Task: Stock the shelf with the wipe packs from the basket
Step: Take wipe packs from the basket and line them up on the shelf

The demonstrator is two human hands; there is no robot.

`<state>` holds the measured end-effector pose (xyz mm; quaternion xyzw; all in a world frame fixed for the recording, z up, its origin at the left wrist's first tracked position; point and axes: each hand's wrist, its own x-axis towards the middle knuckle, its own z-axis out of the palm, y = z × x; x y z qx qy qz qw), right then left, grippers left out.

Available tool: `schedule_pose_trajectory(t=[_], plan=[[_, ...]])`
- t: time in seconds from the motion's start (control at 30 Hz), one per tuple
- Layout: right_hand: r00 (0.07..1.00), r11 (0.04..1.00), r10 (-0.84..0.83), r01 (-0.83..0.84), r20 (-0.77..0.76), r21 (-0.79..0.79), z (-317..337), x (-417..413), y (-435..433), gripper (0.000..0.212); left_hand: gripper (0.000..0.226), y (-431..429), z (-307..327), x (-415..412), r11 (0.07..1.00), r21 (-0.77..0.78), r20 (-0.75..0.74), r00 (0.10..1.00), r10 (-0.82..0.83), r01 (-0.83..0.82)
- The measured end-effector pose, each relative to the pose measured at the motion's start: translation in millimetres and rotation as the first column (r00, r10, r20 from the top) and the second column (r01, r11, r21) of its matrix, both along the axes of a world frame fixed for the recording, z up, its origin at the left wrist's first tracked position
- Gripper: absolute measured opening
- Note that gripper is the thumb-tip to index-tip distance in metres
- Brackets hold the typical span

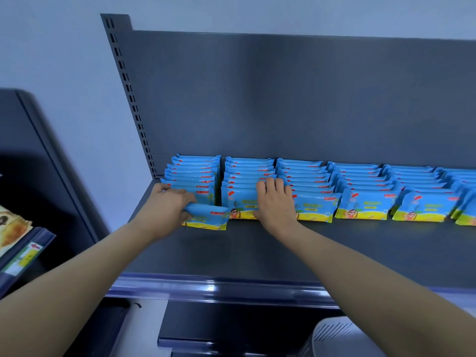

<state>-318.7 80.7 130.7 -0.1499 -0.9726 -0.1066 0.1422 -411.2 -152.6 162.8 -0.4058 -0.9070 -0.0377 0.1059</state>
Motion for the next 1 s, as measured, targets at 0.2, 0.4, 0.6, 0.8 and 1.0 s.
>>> schedule_pose_trajectory(t=[0.2,0.4,0.6,0.8,1.0], plan=[[0.999,1.0,0.029,-0.029,-0.025,0.002,10,11,9,0.043,0.018,20,5,9,0.999,-0.011,0.018,0.999,-0.043,0.043],[0.983,0.999,-0.041,0.042,-0.179,0.002,48,44,57,0.028,0.024,85,6,30,0.98,0.083,0.092,0.978,-0.19,0.182],[0.938,0.969,-0.245,0.241,-0.247,-0.044,72,103,125,0.026,0.029,176,1,74,0.933,0.081,0.085,0.93,-0.357,0.351],[0.906,0.922,-0.387,0.38,-0.172,-0.072,74,165,173,0.033,0.028,243,1,115,0.905,0.111,0.039,0.908,-0.416,0.41],[0.899,0.906,-0.422,0.412,-0.115,-0.101,72,203,207,0.033,0.019,304,-8,151,0.92,0.131,-0.001,0.928,-0.373,0.37]])
